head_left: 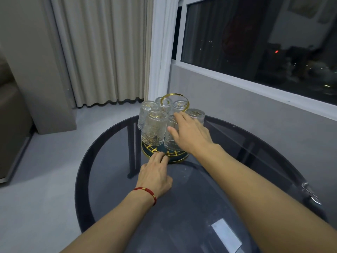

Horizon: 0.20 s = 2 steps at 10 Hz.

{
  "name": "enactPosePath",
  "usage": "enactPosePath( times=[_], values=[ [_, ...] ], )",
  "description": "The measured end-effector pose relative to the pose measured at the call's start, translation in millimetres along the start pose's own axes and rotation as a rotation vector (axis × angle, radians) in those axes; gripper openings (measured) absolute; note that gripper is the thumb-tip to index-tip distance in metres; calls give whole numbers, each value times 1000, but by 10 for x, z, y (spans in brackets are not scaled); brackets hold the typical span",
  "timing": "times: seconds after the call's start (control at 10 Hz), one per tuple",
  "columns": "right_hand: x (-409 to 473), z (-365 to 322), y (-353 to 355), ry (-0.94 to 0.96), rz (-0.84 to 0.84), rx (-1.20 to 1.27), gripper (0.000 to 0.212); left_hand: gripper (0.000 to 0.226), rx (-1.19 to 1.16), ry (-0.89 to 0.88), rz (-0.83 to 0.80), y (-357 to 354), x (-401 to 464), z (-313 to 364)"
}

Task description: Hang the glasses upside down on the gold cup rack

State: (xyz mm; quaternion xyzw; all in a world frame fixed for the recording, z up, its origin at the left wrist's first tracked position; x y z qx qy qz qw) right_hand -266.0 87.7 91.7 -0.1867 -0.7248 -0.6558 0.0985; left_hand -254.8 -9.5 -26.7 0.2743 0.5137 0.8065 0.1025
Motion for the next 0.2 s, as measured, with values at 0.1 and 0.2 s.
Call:
enactPosePath(
  times=[0.1,0.2],
  values=[
    [-175,57,100,-23,43,72,66,45,72,7,22,52,-40,16],
    [-490,233,298,-91,179,189,59,37,145,66,113,231,-59,41]
  ],
)
Point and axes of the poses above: each hand's wrist, its own x-axis towards the middle knuckle, its own y-axis out of the back of the hand, z = x × y, the point moved 10 cm from there along x, towards the middle knuckle, and after that the axes turned 6 degrees about z, right-handed, at the moved point
